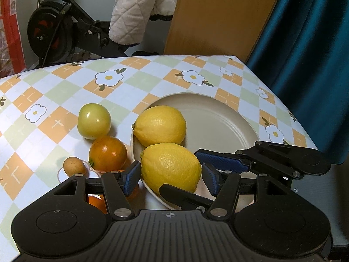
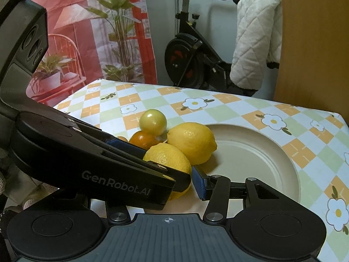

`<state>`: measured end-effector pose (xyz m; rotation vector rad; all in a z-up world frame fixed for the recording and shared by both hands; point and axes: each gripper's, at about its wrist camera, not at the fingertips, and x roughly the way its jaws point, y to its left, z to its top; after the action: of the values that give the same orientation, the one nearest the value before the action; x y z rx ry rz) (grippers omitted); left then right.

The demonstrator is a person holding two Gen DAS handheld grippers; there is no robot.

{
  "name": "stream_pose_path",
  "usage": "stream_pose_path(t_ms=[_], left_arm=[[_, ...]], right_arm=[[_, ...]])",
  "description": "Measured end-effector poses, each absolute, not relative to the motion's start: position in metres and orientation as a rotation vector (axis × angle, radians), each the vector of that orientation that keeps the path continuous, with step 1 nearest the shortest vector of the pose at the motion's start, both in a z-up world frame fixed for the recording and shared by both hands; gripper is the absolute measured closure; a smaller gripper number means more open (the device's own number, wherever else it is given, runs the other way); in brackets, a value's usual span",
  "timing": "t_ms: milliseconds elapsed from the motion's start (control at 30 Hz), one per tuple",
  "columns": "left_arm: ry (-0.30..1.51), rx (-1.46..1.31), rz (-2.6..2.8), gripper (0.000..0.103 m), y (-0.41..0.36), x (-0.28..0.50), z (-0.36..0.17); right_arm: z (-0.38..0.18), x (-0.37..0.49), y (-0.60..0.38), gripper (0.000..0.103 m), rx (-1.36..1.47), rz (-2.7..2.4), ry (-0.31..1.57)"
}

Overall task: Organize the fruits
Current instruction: 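Carry the larger lemon onto the plate beside the first lemon and release, then withdraw the open left gripper from the plate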

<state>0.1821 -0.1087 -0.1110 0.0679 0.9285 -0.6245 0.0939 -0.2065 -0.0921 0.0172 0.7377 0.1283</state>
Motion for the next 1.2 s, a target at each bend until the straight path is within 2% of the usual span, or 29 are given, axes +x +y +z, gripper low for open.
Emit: stream_pose_path(t_ms=[367, 733, 1200], left_arm=[[0.910, 0.086, -0.613, 0.040, -0.112, 0.184, -0.109], [0.848, 0.089, -0.581, 0.039, -0.097, 0.170, -0.089], [0.765, 0.072, -0.564, 0.040, -0.059, 0.137, -0.067]], right_arm=[[-0.093, 0.098, -0.206, 0.057, 0.010, 0.117, 0.746], [-0.086, 0.083, -0.211, 0.050, 0.034, 0.074, 0.737], [-0.065, 0.061, -0.200, 0.050, 0.048, 0.085, 0.681]])
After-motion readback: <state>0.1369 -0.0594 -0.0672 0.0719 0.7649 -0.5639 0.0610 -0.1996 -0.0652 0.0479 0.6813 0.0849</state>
